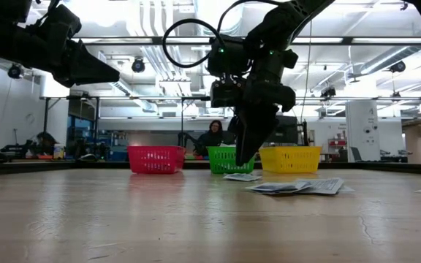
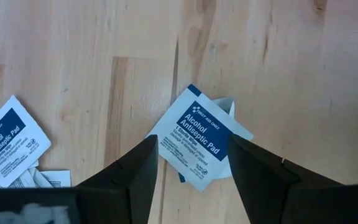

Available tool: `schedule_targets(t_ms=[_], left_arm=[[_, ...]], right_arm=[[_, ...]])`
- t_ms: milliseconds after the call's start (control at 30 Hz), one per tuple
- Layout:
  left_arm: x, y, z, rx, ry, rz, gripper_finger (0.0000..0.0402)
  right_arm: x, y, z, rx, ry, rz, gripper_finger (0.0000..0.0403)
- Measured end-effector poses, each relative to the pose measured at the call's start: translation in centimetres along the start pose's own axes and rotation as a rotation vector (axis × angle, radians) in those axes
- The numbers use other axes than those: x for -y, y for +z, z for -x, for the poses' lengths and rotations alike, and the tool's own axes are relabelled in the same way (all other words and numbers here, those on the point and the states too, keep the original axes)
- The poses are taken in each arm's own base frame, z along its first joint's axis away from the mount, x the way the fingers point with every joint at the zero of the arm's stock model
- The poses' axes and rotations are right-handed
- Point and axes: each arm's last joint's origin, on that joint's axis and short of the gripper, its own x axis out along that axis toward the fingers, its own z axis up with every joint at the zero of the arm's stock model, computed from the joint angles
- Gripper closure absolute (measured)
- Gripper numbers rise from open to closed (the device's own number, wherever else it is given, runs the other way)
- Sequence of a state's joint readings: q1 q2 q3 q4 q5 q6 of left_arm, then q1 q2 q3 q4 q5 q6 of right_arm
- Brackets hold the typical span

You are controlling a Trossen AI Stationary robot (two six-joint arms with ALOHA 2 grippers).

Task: Pick & Place First Aid Supplies
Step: Put the alcohol pad into the green basket

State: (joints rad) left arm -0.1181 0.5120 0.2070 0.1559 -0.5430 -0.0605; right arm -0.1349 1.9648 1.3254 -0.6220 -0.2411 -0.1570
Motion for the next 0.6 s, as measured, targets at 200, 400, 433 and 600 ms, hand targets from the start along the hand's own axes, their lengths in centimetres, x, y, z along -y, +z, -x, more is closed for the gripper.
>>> schedule_targets(t_ms=[200, 400, 433, 600], left_arm=[[0.0, 0.0, 0.0, 0.0, 0.0, 0.0, 0.0268], [0.0, 0.0, 0.0, 0.0, 0.0, 0.0, 0.0268], [0.0, 0.0, 0.0, 0.0, 0.0, 0.0, 0.0268], [0.0, 0.0, 0.0, 0.0, 0.0, 0.0, 0.0268]], right_arm=[[0.02, -0.45, -0.39, -0.009, 0.005, -0.002, 0.0213], [0.11, -0.34, -0.6, 0.021, -0.008, 0.005, 0.0213], [0.13, -0.23, -0.6, 0.032, -0.01, 0.008, 0.0213], [0.27, -0.05, -0.59, 0.046, -0.053, 0.026, 0.0214]])
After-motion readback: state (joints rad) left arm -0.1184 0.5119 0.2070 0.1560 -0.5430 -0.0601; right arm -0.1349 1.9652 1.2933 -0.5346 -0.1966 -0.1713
